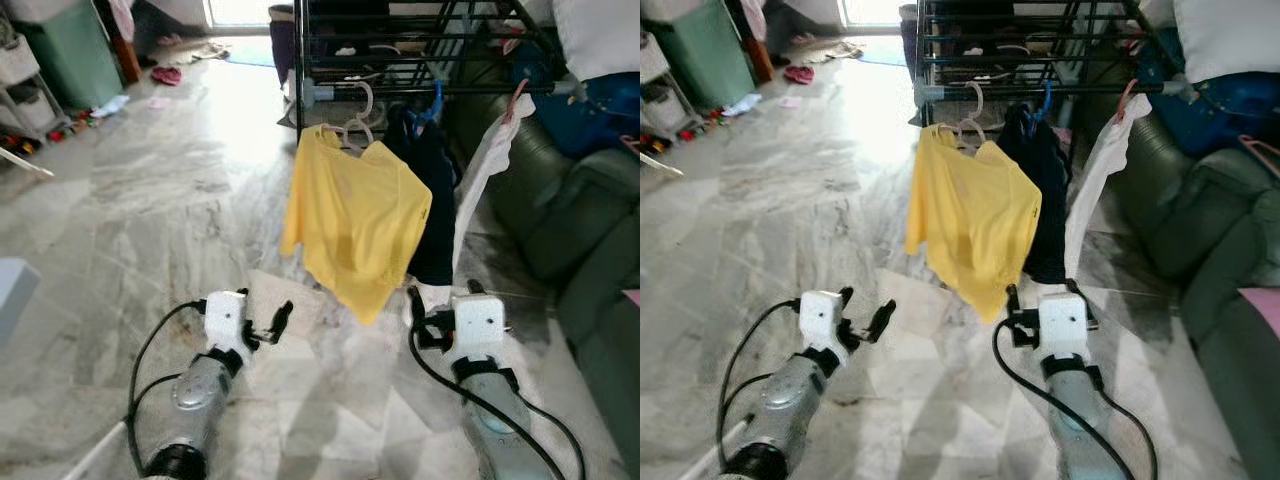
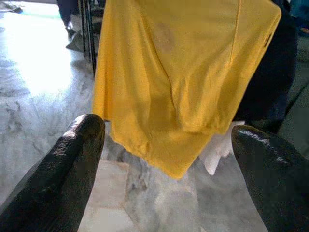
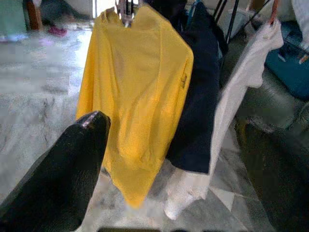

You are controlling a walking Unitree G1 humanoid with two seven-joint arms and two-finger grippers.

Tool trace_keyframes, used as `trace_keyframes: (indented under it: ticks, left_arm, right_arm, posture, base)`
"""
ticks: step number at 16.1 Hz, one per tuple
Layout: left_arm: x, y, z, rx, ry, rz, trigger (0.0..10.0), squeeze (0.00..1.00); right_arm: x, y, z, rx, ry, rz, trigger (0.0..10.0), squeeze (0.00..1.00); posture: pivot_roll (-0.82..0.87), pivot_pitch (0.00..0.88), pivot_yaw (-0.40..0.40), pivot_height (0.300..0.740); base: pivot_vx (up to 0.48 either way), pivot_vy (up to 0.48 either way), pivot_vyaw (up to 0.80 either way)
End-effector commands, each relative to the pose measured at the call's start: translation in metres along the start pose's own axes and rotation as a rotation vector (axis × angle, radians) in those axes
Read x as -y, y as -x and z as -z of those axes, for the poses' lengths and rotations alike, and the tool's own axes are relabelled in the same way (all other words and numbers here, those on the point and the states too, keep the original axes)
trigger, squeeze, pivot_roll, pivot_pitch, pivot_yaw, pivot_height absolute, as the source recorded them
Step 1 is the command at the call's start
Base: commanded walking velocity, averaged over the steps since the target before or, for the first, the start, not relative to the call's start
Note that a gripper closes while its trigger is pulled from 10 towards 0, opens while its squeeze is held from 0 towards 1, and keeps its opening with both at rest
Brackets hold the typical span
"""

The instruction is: Hang hanger

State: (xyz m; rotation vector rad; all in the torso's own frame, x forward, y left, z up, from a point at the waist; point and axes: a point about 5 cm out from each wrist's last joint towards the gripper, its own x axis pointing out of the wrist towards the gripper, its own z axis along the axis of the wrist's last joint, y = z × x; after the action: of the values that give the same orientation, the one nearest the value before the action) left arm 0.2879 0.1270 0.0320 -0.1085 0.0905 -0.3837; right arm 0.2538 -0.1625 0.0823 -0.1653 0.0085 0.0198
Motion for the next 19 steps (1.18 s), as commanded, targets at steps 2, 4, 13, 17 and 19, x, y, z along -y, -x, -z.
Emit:
trace_keyframes:
  ticks: [2,4,13,17,19]
  left_arm:
    - [-0.007,0.006,0.003,-0.002,-0.015,-0.043,10.0,0.0]
    - [-0.017,0.005,-0.006,0.032,-0.024,-0.092,10.0,0.0]
    - [-0.02,0.001,-0.016,0.068,-0.047,-0.108,10.0,0.0]
    - [-0.02,0.001,-0.016,0.068,-0.047,-0.108,10.0,0.0]
    - [-0.02,0.001,-0.016,0.068,-0.047,-0.108,10.0,0.0]
  right_arm:
    - [0.002,0.002,0.003,-0.013,-0.009,0.017,10.0,0.0]
    - [0.004,0.004,0.004,-0.011,-0.014,0.022,10.0,0.0]
    - [0.005,0.0,0.002,-0.009,-0.027,0.057,10.0,0.0]
    - [0.005,0.0,0.002,-0.009,-0.027,0.057,10.0,0.0]
    - [0.005,0.0,0.002,-0.009,-0.027,0.057,10.0,0.0]
  posture:
    - [-0.2,0.086,0.002,0.74]
    - [-0.2,0.086,0.001,0.74]
    - [-0.19,0.086,0.012,0.74]
    - [-0.19,0.086,0.012,0.74]
    - [-0.19,0.086,0.012,0.74]
  base:
    - [0.0,0.0,0.0]
    - [0.0,0.0,0.0]
    - [0.0,0.0,0.0]
    - [0.0,0.0,0.0]
    - [0.0,0.0,0.0]
